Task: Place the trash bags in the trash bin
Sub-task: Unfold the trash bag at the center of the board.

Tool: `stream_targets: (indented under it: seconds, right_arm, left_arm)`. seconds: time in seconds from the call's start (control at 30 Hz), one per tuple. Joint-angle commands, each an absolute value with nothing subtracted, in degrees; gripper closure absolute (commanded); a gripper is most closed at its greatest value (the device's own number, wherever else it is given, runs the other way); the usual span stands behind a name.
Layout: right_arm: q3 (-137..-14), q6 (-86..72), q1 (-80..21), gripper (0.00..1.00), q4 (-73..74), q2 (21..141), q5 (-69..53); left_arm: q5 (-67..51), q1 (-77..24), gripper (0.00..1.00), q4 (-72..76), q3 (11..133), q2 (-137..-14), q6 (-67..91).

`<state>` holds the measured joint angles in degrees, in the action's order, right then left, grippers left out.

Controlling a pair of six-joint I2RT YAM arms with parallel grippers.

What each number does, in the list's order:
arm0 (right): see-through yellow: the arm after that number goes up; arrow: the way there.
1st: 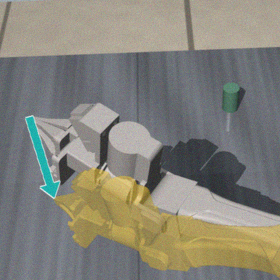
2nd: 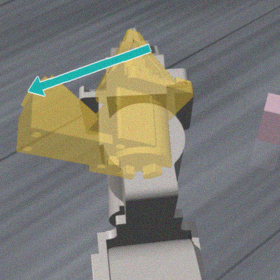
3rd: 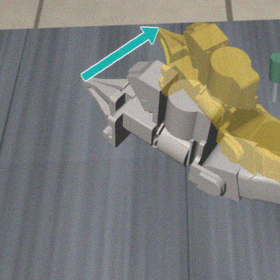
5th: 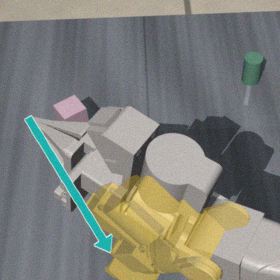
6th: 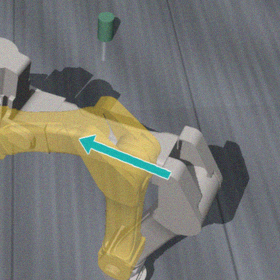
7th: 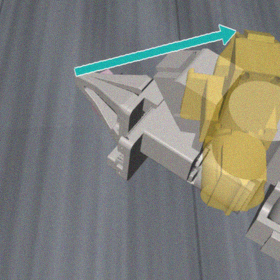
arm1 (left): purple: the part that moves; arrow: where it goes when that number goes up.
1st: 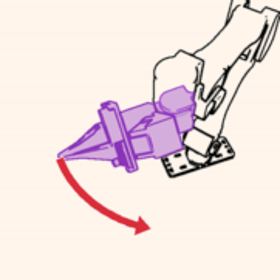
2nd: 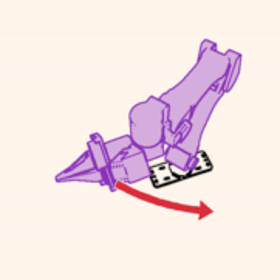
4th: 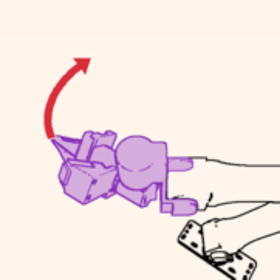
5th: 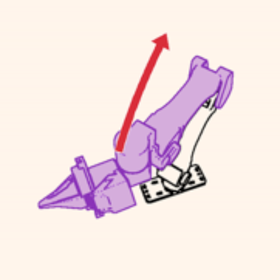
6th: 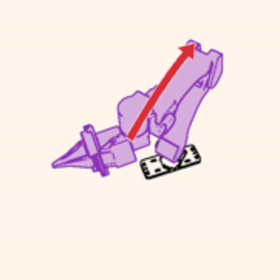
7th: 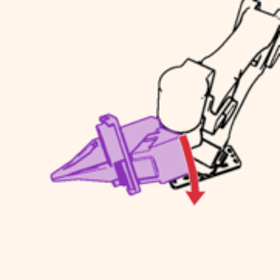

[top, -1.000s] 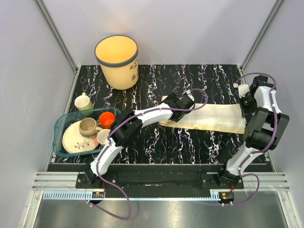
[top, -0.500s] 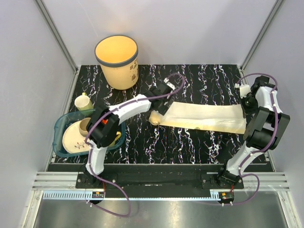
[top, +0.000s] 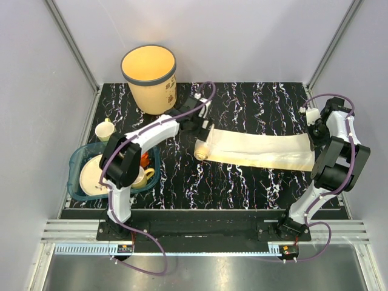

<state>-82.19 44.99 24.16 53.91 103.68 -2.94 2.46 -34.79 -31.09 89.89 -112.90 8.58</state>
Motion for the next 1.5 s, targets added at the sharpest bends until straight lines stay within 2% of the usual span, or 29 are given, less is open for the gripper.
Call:
stream_targets:
  seconds: [0.0,0.17,0.3,0.43,0.6,0.87,1.0,1.1,1.47]
  right_arm:
    - [-82.2,45.8,24.5,1.0,54.8,101.1,-4.7]
    - [-82.7,45.2,24.5,1.0,54.8,101.4,-5.0]
    - [-83.1,45.2,24.5,1.0,55.0,102.0,-5.1]
    - [-82.9,45.4,24.5,1.0,54.8,102.2,-4.6]
    - [-82.7,45.6,24.8,1.0,54.1,102.5,-4.3]
    - [-82.7,46.0,25.2,1.0,53.9,102.7,-3.9]
    - [-82.4,46.1,25.4,1.0,53.6,102.8,-3.5]
    - [-82.3,46.3,25.5,1.0,53.3,102.9,-3.3]
    - [-82.0,47.5,25.8,1.0,53.0,102.6,-2.1]
  left_arm:
    - [8.3,-43.2,0.01,-25.8,92.3,-109.9,7.1]
    - [18.6,-46.9,0.01,-31.3,102.5,-119.3,5.1]
    - [27.2,-48.9,0.01,-33.0,105.7,-125.1,2.1]
    - [32.1,-48.8,0.01,-33.3,105.0,-127.1,0.4]
    - [31.4,-46.7,0.01,-33.3,101.3,-123.9,0.4]
    - [19.9,-39.7,0.01,-30.4,91.5,-114.9,2.1]
    - [6.3,-34.4,0.01,-29.4,89.1,-112.3,6.2]
    - [1.4,-31.7,0.01,-28.9,88.5,-111.7,6.9]
    - [-5.9,-28.5,0.02,-27.6,87.5,-109.2,6.8]
